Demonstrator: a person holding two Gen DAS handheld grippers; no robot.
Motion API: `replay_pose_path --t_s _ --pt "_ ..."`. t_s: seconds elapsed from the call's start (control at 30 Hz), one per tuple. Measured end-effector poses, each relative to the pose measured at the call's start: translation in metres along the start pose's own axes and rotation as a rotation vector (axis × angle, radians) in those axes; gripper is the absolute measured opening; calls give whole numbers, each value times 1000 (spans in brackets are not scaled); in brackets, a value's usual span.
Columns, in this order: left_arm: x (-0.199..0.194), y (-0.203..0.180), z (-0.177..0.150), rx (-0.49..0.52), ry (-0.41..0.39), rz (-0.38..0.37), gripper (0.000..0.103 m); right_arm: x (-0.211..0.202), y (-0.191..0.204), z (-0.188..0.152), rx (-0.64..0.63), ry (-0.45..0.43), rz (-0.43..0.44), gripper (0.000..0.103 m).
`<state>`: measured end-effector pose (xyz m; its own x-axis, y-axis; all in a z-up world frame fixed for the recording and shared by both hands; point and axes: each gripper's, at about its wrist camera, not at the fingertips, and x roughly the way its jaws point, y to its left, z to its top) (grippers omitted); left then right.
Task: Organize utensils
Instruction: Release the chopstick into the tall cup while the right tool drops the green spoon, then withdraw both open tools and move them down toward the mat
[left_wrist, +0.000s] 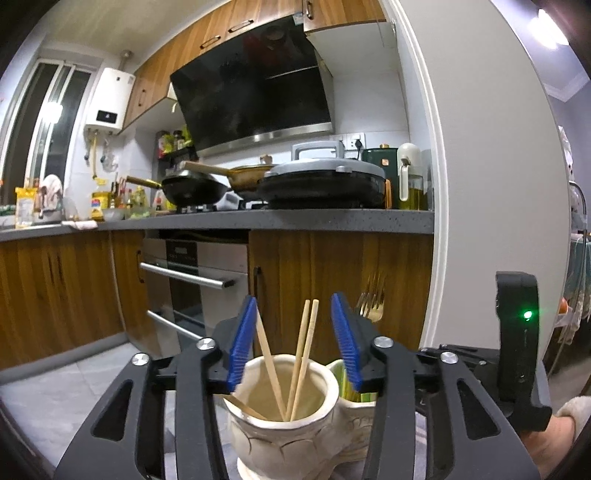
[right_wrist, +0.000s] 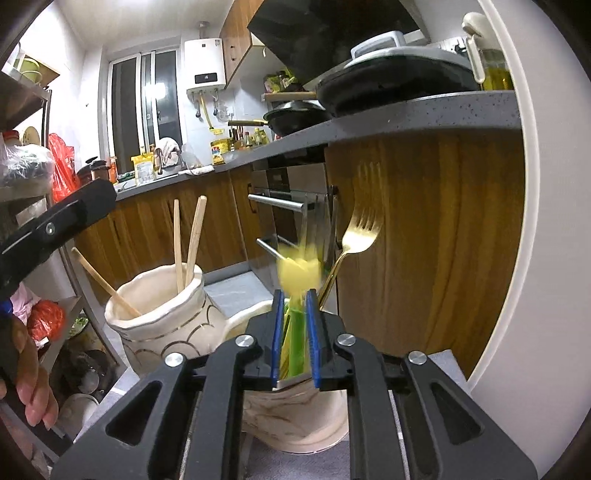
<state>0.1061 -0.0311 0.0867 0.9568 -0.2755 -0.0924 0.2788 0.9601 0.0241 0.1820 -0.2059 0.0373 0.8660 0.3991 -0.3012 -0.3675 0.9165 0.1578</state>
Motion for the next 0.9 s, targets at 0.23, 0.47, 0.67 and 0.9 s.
replay_pose_path --t_s 0.23,0.47,0.67,0.9 --pt "-14 -4 5 -12 -18 12 70 -32 -5 2 13 -45 -25 59" --pt "-35 -9 5 -43 -11 18 91 -65 -19 -2 92 -78 -10 96" --pt "-59 -17 2 -45 -7 23 95 -80 -17 -13 109 -82 -1 98" --pt "-87 -23 -13 -44 17 29 97 -90 -7 -27 85 -79 -7 98"
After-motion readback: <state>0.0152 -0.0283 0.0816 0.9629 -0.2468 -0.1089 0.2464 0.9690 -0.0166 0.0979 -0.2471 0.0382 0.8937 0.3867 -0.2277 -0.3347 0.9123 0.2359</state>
